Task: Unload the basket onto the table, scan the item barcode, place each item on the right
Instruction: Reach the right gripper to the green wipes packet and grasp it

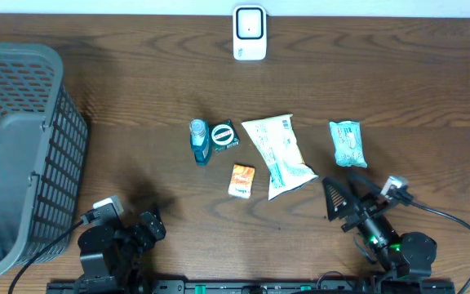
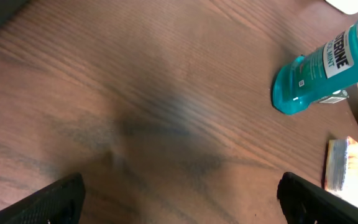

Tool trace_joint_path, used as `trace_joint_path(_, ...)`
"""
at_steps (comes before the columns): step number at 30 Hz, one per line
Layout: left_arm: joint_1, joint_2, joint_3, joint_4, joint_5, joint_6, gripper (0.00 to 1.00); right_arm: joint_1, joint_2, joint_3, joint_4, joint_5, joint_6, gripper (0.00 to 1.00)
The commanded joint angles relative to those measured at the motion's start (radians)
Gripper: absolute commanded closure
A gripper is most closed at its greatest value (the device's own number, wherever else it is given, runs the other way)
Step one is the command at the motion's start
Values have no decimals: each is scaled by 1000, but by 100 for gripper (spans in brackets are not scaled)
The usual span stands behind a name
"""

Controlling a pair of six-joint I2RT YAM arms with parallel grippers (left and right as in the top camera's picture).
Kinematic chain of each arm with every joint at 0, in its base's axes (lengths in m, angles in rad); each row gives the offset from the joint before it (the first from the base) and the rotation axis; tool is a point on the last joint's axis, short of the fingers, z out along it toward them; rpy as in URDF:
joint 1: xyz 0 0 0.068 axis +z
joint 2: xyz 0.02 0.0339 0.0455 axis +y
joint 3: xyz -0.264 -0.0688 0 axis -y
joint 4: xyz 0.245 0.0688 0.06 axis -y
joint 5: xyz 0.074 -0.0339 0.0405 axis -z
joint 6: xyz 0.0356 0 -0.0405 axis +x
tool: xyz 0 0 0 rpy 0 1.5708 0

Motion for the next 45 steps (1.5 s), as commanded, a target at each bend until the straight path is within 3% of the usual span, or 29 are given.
trace_joint_path(1, -4, 1, 2, -55, -9, 2, 2, 4, -4, -1, -12, -206, 34, 1)
trace_joint_path(5, -4, 2, 2, -54, -8, 2, 2, 3, -4, 0, 81, -197, -29, 36)
trace_joint_path(10, -4, 2, 2, -54, -8, 2, 2, 3, 5, 31, 116, -93, -40, 41)
trace_joint_path(16, -4, 2, 2, -54, -8, 2, 2, 3, 132, 163, -29, 85, -179, 30)
trace_joint_path(23, -4, 2, 2, -54, -8, 2, 2, 3, 497, 448, -320, 433, -235, 54)
trace_joint_path(25, -4, 2, 2, -54, -8, 2, 2, 3, 668, 562, -363, 452, -225, 71)
trace_joint_path(30, -4, 2, 2, -54, -8, 2, 2, 5, 987, 739, -373, 375, -226, 90)
trace_joint_path(32, -4, 2, 2, -54, -8, 2, 2, 4, 1091, 780, -369, 303, -225, 88)
trace_joint_path(34, -4, 2, 2, -54, -8, 2, 2, 3, 1163, 803, -369, 273, -226, 67)
trace_joint_path(35, -4, 2, 2, -54, -8, 2, 2, 3, 1194, 808, -369, 259, -227, 68)
trace_joint_path(36, -4, 2, 2, -54, -8, 2, 2, 5, 1213, 808, -363, 256, -237, 77)
trace_joint_path(38, -4, 2, 2, -54, -8, 2, 2, 25, 1252, 809, -357, 297, -277, 79)
trace_joint_path(39, -4, 2, 2, -54, -9, 2, 2, 39, 1260, 810, -362, 328, -302, 74)
trace_joint_path(40, -4, 2, 2, -54, -8, 2, 2, 67, 1269, 810, -368, 394, -325, 56)
trace_joint_path(41, -4, 2, 2, -54, -8, 2, 2, 95, 1273, 810, -376, 466, -331, 46)
trace_joint_path(45, -4, 2, 2, -54, -8, 2, 2, 222, 1291, 811, -402, 770, -334, 41)
